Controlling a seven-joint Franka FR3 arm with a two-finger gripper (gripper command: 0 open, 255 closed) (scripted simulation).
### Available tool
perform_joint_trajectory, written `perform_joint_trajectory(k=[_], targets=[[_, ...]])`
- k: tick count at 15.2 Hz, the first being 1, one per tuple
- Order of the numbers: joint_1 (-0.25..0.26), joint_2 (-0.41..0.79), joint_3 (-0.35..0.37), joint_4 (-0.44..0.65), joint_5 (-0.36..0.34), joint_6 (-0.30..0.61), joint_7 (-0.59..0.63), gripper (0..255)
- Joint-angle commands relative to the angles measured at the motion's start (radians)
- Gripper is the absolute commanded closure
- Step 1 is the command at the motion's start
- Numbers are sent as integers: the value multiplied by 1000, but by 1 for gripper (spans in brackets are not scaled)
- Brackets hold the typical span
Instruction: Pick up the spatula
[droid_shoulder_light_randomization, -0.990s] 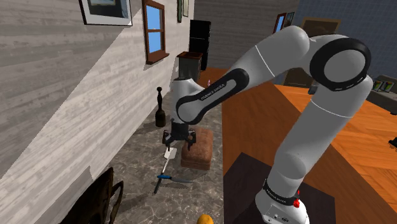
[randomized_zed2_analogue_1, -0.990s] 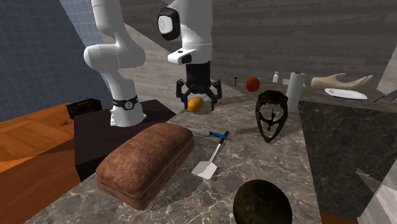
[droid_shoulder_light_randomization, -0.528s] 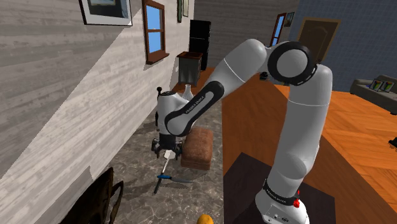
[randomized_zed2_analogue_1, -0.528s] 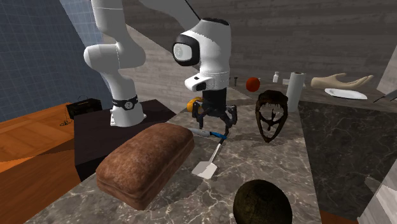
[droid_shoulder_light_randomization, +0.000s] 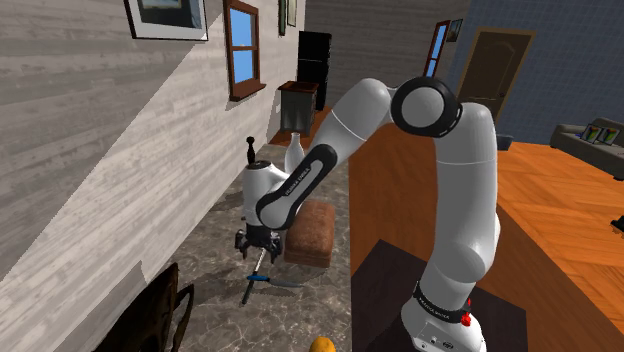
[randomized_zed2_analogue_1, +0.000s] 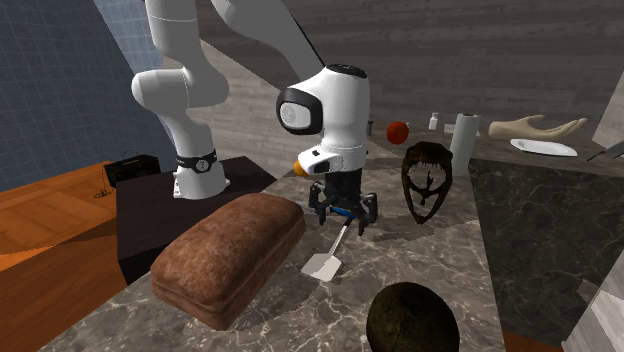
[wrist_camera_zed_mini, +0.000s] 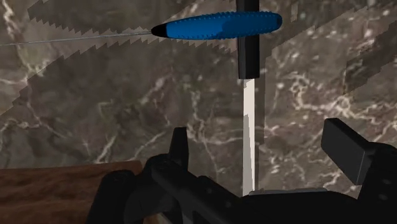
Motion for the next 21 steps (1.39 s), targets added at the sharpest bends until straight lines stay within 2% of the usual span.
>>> perform_joint_trajectory(k=[1, 3, 4, 13, 21], targets=[[4, 19, -8, 2, -11, 16, 5, 0], [4, 19, -8, 2, -11, 16, 5, 0], [5, 19, -8, 3, -11, 16, 5, 255], [4, 19, -8, 2, -11, 16, 5, 255], [-22, -77, 27, 3, 46, -74, -30, 255]])
